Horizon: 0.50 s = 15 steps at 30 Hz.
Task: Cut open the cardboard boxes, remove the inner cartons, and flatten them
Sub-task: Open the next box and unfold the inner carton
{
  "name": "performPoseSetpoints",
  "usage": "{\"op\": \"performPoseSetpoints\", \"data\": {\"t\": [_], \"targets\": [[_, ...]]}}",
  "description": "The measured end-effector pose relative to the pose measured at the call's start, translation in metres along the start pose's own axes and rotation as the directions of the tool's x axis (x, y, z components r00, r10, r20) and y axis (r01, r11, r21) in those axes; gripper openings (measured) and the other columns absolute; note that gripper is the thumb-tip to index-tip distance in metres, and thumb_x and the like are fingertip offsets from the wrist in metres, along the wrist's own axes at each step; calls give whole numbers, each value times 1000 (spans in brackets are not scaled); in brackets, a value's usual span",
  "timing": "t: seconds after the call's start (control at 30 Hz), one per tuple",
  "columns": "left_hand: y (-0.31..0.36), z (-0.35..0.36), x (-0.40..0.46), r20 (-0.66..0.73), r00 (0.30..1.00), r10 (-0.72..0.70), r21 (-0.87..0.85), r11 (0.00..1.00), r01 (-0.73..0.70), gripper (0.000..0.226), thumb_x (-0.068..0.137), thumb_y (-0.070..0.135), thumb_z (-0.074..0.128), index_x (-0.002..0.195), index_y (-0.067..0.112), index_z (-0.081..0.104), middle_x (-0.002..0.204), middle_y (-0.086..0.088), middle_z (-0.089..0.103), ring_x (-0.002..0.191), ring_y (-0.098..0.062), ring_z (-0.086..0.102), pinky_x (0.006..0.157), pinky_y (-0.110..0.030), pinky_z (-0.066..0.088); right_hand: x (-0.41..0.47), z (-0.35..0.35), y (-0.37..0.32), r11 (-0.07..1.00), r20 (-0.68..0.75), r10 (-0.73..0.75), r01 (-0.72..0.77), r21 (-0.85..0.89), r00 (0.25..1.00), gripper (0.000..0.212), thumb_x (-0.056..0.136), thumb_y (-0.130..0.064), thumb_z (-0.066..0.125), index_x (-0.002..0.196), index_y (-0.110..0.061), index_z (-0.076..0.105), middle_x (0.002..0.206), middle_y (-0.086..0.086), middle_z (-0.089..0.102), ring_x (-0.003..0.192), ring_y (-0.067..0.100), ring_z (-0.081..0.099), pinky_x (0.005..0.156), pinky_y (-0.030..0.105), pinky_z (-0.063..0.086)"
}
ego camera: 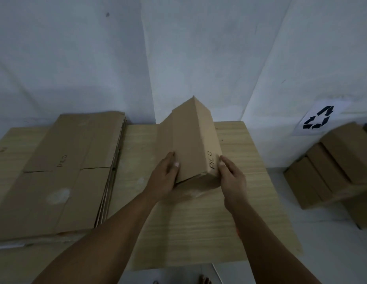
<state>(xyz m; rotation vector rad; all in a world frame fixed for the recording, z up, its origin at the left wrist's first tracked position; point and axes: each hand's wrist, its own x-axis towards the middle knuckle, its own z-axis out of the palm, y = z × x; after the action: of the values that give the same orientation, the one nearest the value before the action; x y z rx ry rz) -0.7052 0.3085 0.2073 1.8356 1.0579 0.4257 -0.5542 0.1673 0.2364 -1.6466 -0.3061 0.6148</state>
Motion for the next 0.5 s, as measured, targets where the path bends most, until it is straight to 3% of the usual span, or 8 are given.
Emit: {"op": "performPoseSetpoints", "data": {"t": [0.07, 0.2, 0.4, 0.5], "targets": [[3, 3, 1, 30, 997, -66, -105, 992, 69, 49, 104, 47, 42, 152, 39, 36, 154, 9, 41, 140, -15, 40, 112, -25, 29, 3, 0, -16, 998, 24, -61, 62, -30, 998, 39, 98, -28, 61, 136, -30, 59, 119, -12, 68, 106, 5, 64, 90, 31, 55], [-22, 13, 16, 90, 985, -150, -333, 927, 172, 50, 87, 62, 46, 137, 57, 48, 141, 14, 57, 131, -14, 53, 113, -46, 39, 6, 12, -34, 990, 84, -111, 118, -75, 990, 38, 96, -27, 64, 133, -31, 60, 110, -13, 69, 96, 4, 66, 83, 30, 59], [-11, -9, 11, 43, 985, -170, -378, 909, 174, 41, 94, 22, 46, 126, 38, 66, 113, 2, 74, 108, -24, 68, 97, -53, 52, 6, 33, -35, 999, 207, 24, -17, -39, 978, 50, 91, -28, 71, 137, -29, 53, 120, -3, 65, 105, 15, 65, 89, 39, 57], [-1, -26, 11, -34, 971, -237, -379, 902, 207, 37, 97, 9, 46, 112, 32, 70, 110, 3, 74, 108, -23, 68, 97, -47, 54, 6, 41, -33, 998, 221, 47, -39, -39, 974, 56, 88, -30, 74, 139, -27, 51, 119, -2, 64, 106, 16, 65, 93, 42, 56]]}}
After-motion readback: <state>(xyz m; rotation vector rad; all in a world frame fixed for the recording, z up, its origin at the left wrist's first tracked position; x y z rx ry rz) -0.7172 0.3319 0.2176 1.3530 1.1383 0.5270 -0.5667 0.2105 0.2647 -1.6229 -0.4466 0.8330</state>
